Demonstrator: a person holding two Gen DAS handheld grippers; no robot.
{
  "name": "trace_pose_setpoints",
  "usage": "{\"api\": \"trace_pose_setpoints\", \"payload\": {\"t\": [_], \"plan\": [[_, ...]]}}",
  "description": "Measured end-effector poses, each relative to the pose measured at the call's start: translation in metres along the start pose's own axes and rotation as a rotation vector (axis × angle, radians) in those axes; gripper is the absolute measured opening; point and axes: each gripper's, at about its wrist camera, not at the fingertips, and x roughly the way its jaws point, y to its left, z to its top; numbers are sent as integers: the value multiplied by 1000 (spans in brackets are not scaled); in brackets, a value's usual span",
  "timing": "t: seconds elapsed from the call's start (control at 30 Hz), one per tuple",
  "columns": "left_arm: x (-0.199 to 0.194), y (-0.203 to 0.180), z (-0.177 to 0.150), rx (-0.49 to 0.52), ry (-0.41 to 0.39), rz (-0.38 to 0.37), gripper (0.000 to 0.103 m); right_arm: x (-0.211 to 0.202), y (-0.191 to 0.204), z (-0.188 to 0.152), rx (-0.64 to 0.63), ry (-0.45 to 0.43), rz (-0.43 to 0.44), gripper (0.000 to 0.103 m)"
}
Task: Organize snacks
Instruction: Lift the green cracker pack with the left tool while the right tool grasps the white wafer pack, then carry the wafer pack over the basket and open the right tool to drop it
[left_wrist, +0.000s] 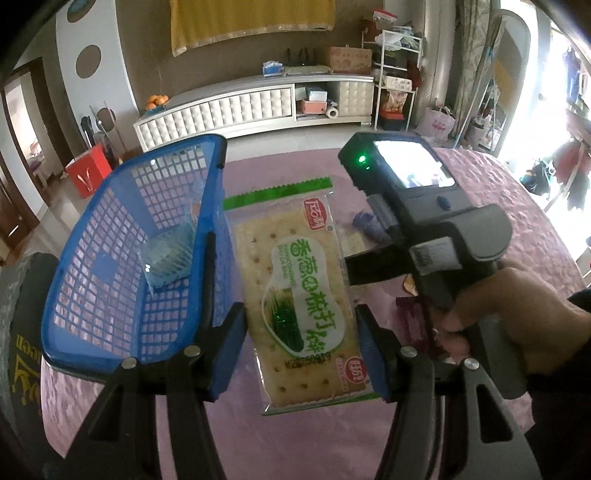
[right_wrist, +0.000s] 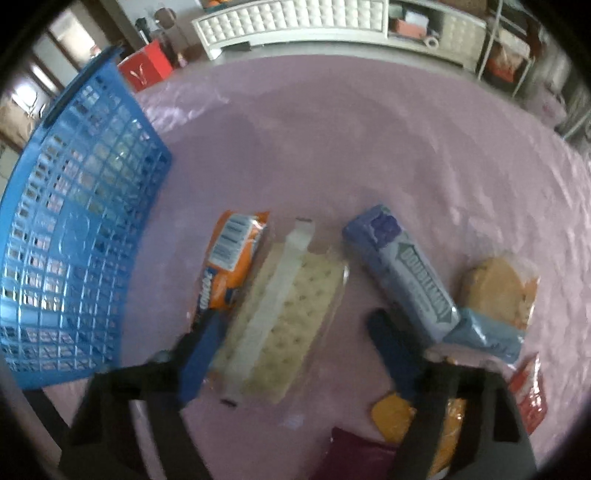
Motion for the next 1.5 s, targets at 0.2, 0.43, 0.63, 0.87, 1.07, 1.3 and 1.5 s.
{"api": "trace_pose_setpoints", "payload": {"t": [0.2,0.43,0.63,0.87,1.07,1.3,1.5], "plan": [[-3,-1,-7,-11,1,21,56,-10,-6,-25,-9,-30,32,52],[-18,-6,-8,-9,-16,21,56,-57,-2,-62,-51,-138,2,52],[-47,-5,-9,4,-82,11,56,-110,9,-85,-99,-234,-15,52],[-88,10,-8,14,-169,8,56,-172,24,-87,-148,-335,-29,52],[-112,36,1,22,-223,24,56,-208,47,-76,-193,-410,-30,52],[-131,74,13,45,-270,76,56,-223,78,-61,-241,-459,-14,52],[-132,107,25,49,-261,72,56,-220,97,-42,-252,-473,56,52]]}}
